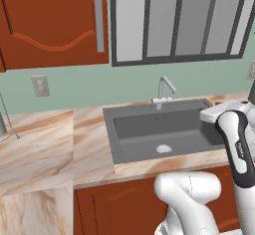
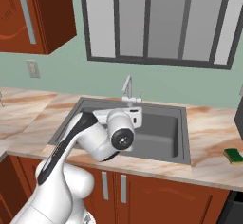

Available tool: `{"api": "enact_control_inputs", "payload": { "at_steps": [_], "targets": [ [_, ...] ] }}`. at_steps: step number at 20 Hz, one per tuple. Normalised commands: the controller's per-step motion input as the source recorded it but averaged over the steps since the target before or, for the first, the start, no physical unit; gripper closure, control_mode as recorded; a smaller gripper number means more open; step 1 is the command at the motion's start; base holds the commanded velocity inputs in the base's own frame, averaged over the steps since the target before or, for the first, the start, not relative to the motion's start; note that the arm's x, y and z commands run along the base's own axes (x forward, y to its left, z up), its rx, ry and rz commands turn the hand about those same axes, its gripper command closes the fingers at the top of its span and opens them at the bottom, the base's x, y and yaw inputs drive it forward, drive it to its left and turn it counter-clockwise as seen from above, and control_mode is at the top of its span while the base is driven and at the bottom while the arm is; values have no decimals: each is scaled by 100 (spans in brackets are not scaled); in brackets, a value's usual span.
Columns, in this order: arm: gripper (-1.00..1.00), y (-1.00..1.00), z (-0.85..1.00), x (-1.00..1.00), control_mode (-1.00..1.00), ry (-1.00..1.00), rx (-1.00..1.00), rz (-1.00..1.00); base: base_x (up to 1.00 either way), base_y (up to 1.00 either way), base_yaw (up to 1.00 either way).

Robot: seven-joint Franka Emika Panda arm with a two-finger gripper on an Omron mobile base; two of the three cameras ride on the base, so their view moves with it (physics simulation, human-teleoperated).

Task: Soak the sponge with water for a few seconds and then drop it inside the sink.

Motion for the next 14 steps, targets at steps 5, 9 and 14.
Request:
{"api": "enact_control_inputs", "payload": {
  "at_steps": [5, 9, 14],
  "targets": [
    [-100, 0, 0, 19, -100, 0, 0, 0, 0, 0, 0],
    [-100, 0, 0, 30, -100, -3, 0, 0, 0, 0, 0],
    [-100, 0, -1, 30, -100, -5, 0, 0, 0, 0, 0]
  ]
}}
